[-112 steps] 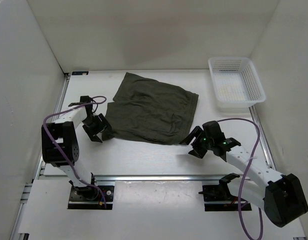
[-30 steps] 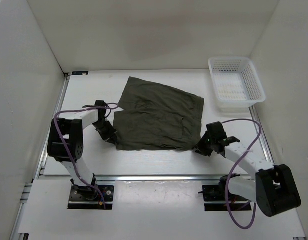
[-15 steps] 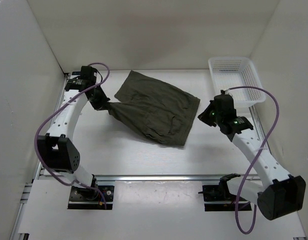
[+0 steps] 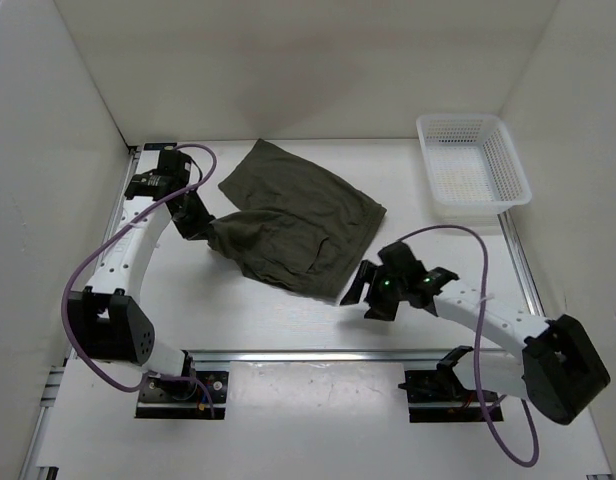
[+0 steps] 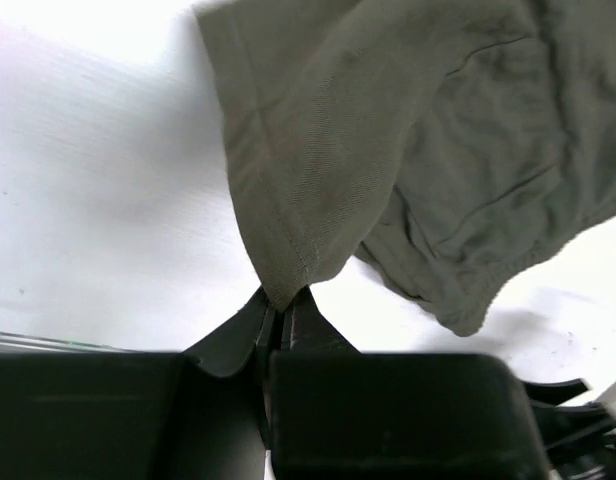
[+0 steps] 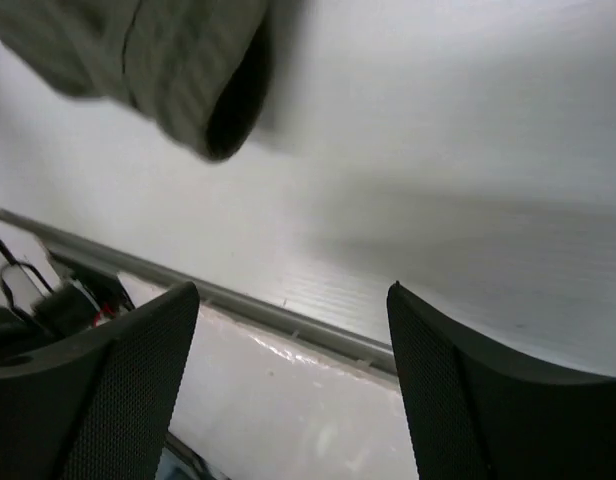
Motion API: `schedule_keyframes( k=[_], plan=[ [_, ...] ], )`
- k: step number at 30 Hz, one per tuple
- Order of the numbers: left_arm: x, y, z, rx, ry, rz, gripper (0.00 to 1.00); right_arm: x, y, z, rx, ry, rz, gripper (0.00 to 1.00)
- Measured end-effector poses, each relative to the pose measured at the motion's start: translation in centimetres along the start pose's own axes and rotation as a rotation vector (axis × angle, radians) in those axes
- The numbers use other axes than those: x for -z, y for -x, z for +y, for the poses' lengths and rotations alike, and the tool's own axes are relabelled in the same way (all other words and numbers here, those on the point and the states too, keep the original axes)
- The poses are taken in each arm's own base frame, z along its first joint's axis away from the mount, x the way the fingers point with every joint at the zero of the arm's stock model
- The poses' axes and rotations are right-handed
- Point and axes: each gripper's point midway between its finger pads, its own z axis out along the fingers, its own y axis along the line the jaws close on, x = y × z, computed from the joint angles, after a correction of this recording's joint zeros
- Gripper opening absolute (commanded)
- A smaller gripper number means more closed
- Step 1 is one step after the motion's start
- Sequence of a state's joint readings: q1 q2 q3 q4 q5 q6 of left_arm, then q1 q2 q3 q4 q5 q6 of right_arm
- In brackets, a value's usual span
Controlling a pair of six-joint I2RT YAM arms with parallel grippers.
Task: Fold and stack the shorts
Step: Flatten the shorts out
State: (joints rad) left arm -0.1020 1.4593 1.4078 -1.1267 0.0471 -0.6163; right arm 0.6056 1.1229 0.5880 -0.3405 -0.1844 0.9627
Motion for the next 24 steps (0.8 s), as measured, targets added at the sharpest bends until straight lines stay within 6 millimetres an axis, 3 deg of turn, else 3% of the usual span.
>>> schedule_keyframes(
  k=[2, 5, 8, 12, 16, 19, 24],
  plan=[
    [-0.4, -0.3, 0.3, -0.001, 0.014, 0.014, 0.1, -1.0, -2.7, 0.0, 0.031, -0.032, 0.066, 0.84],
    [-0.4, -0.2, 0.3, -0.005, 0.015, 0.01, 0.1, -1.5, -4.5, 2.2, 0.093, -0.019, 0.093, 0.84],
    [-0.5, -0.2, 0.3, -0.006, 0.015, 0.009, 0.1, -2.8, -4.0, 4.0, 0.111, -0.014, 0.078, 0.75],
    [-0.5, -0.1, 0.3, -0.006, 0.015, 0.009, 0.1, -6.1, -2.9, 4.2, 0.113, -0.085, 0.077, 0.64],
    [-0.5, -0.1, 0.3, -0.006, 0.015, 0.009, 0.1, -8.9, -2.5, 4.5, 0.11, -0.133, 0.105, 0.69],
    [-0.5, -0.1, 0.3, -0.006, 0.016, 0.008, 0.1, -9.8, -1.7, 5.8, 0.113, -0.12, 0.089, 0.75],
    [-0.5, -0.1, 0.3, -0.006, 0.016, 0.009, 0.1, -10.1, -0.5, 5.9, 0.071, -0.139, 0.053, 0.74]
  ],
)
